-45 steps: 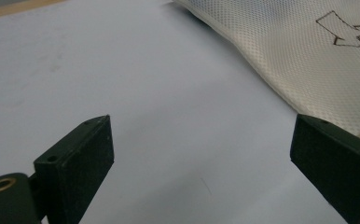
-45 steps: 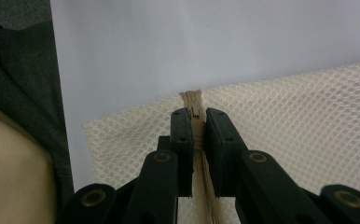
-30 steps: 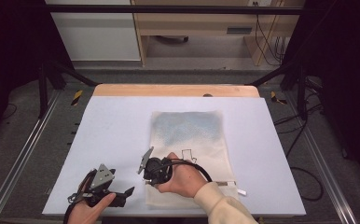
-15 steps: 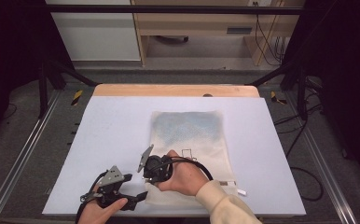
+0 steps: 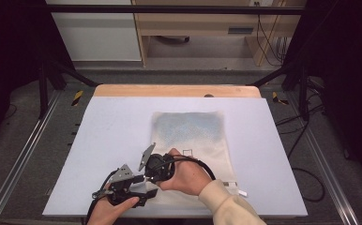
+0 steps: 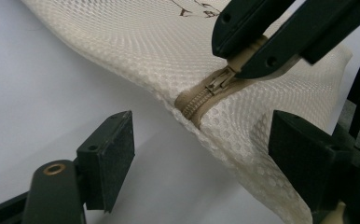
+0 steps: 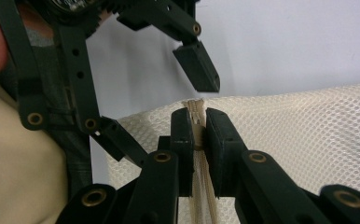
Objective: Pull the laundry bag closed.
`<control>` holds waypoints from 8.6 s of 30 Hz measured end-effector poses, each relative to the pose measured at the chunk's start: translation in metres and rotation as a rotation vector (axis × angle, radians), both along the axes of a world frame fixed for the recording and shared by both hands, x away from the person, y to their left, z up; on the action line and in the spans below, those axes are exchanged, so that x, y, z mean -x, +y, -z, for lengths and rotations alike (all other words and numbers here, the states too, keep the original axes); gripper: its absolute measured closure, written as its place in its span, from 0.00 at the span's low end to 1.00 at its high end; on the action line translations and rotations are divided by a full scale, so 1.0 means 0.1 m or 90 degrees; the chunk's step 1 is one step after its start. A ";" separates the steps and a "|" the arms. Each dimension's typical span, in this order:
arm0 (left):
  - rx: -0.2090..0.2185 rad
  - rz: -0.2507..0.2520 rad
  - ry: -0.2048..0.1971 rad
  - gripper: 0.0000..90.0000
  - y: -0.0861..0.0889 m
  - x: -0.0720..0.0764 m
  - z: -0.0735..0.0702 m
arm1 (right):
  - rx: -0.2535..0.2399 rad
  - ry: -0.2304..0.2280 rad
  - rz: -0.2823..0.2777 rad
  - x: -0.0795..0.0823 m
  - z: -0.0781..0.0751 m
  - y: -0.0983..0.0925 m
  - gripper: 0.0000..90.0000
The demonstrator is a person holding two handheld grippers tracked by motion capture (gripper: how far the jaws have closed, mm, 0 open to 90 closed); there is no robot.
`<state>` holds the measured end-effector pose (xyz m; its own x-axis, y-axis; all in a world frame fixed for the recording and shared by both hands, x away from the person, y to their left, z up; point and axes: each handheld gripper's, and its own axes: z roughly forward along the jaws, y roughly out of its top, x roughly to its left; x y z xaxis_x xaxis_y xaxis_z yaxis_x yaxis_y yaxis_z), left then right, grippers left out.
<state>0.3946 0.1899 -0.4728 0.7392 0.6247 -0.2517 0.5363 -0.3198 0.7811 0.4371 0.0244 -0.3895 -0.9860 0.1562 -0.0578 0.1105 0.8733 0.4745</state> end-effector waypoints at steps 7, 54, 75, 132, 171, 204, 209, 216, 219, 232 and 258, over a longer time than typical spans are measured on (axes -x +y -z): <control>0.022 0.020 0.001 0.34 -0.03 -0.05 0.01 | 0.000 -0.003 0.002 0.01 -0.02 -0.01 0.91; 0.096 0.044 0.068 0.91 0.05 -0.21 0.07 | -0.009 -0.014 0.001 0.00 0.00 -0.03 0.91; 0.067 0.030 0.039 0.92 0.06 -0.19 0.02 | -0.022 -0.049 -0.005 0.05 0.09 -0.08 0.91; 0.047 0.028 -0.004 0.92 0.05 -0.13 -0.05 | -0.032 -0.047 0.029 0.05 0.18 -0.34 0.91; 0.046 0.029 -0.013 0.92 0.04 -0.13 -0.05 | -0.039 -0.045 0.046 0.04 0.20 -0.51 0.91; 0.044 0.027 -0.008 0.92 0.02 -0.09 -0.03 | -0.030 -0.043 0.078 0.08 0.24 -0.79 0.91; 0.043 0.029 -0.008 0.92 0.01 -0.09 -0.03 | -0.030 -0.044 0.078 0.09 0.23 -0.81 0.91; 0.040 0.031 -0.009 0.92 0.00 -0.08 -0.03 | -0.030 -0.042 0.078 0.08 0.25 -0.82 0.91; 0.040 0.033 -0.010 0.92 0.00 -0.08 -0.04 | -0.031 -0.041 0.078 0.09 0.25 -0.83 0.91; 0.039 0.037 -0.011 0.92 -0.02 -0.06 -0.03 | -0.030 -0.042 0.084 0.11 0.24 -0.90 0.91; 0.036 0.040 -0.018 0.92 -0.06 -0.04 -0.04 | -0.020 -0.044 0.098 0.14 0.21 -1.13 0.91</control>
<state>0.3986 0.1843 -0.4690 0.7836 0.5626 -0.2634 0.4938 -0.3069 0.8136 0.4230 -0.0883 -0.4102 -0.9439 0.3084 -0.1178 0.2084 0.8334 0.5118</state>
